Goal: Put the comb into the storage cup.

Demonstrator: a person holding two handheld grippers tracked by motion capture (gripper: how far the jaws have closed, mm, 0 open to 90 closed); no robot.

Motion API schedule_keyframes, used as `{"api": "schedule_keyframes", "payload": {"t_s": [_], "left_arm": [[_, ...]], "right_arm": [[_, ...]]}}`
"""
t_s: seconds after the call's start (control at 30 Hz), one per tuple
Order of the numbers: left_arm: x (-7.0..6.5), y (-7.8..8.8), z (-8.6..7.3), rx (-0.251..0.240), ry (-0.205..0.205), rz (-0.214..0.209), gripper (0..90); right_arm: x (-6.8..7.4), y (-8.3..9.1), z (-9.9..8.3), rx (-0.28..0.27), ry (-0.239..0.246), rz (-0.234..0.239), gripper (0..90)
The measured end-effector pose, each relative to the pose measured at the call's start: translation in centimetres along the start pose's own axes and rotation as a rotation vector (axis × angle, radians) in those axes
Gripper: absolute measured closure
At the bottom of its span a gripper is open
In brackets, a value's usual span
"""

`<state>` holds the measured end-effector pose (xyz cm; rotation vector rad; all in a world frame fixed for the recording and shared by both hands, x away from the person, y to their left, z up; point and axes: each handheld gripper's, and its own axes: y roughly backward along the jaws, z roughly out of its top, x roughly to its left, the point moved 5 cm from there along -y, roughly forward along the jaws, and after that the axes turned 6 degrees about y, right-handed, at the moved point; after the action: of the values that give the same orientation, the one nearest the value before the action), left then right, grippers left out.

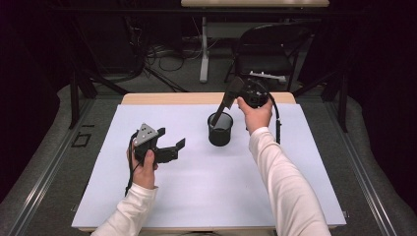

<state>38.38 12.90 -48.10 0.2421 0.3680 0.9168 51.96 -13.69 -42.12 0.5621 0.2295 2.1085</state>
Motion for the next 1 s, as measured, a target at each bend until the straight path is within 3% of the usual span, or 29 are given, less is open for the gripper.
{"api": "schedule_keyframes", "payload": {"t_s": [1.0], "left_arm": [[0.2, 0.0, -0.1, 0.004, 0.016, -0.004, 15.7]], "right_arm": [[-0.3, -1.6, -2.6, 0.037, 0.002, -0.003, 86.3]]}}
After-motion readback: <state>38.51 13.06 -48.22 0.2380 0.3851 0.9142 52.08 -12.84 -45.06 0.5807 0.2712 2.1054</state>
